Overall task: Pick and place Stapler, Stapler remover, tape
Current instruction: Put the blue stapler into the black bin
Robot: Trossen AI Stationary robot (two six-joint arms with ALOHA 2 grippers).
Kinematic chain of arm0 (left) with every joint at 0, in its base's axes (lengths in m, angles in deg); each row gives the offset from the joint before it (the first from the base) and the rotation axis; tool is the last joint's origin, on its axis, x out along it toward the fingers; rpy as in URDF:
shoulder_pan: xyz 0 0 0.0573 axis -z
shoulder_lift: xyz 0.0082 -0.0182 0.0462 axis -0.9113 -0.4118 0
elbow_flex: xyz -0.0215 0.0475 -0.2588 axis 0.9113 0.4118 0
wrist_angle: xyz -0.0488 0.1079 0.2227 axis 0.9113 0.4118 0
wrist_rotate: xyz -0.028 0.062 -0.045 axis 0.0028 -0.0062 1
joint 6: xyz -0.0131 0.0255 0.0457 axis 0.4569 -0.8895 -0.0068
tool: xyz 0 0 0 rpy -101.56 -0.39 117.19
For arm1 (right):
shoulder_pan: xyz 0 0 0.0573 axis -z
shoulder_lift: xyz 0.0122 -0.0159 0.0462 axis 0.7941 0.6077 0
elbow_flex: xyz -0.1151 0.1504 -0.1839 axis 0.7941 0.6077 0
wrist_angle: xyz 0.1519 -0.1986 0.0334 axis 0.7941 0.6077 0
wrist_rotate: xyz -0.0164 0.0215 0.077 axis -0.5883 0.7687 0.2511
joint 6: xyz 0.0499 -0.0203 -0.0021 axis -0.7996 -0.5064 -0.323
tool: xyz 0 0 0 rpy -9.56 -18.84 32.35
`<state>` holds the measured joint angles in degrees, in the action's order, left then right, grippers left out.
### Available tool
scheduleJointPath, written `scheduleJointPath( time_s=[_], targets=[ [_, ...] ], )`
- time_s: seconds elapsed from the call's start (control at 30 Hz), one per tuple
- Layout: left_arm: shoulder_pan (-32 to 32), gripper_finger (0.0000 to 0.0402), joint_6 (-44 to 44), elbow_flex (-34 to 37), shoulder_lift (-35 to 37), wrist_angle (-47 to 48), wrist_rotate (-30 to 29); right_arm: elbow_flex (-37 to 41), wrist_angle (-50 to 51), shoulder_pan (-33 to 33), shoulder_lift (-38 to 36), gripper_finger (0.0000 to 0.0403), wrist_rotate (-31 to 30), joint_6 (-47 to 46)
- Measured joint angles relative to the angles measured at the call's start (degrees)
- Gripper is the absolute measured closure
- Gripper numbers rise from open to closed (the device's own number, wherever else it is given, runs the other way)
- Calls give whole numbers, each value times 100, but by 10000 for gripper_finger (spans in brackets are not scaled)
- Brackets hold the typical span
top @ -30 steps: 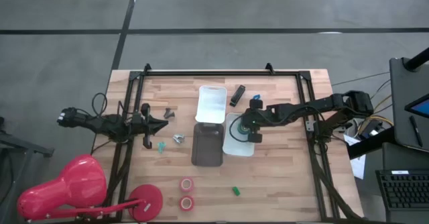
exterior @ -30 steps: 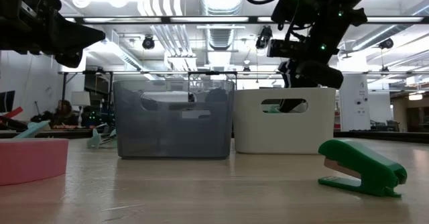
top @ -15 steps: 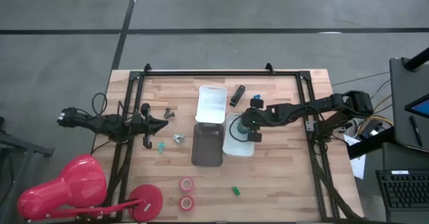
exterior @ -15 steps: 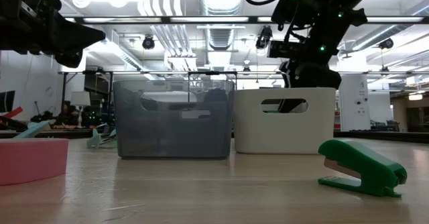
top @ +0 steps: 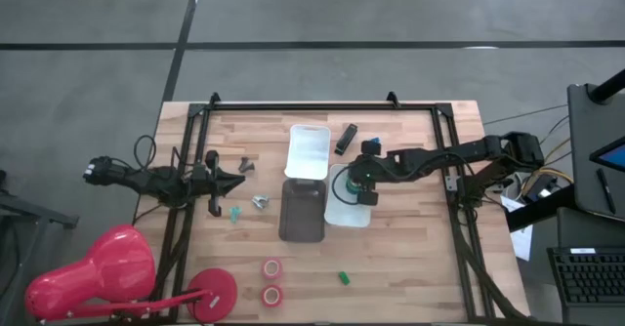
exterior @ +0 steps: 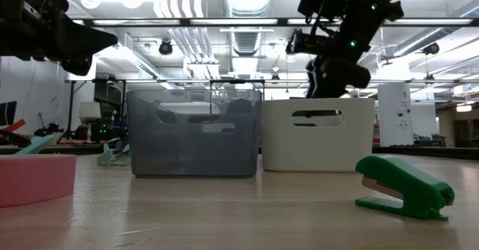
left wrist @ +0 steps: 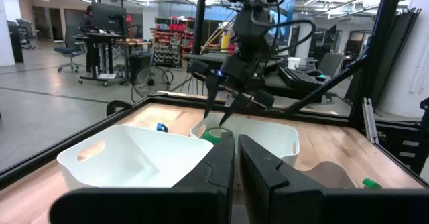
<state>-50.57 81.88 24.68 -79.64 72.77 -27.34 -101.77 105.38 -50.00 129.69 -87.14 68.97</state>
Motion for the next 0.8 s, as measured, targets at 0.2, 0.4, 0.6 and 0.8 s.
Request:
scheduleJointPath(
  time_s=[0.2, 0.4, 0.6, 0.8],
  targets=[
    [2, 378, 1, 0, 0, 0, -2, -476, 705, -83, -2, 245, 19, 16],
    [2, 378, 2, 0, 0, 0, -2, -789, 1143, -141, -7, 257, 111, -71],
    [0, 378, 1, 1, 1, 0, 0, -891, 1351, -286, -7, 265, 845, -499],
    [1, 378, 1, 0, 2, 0, 0, -934, 1347, -852, -9, 274, 1082, -764]
  ],
)
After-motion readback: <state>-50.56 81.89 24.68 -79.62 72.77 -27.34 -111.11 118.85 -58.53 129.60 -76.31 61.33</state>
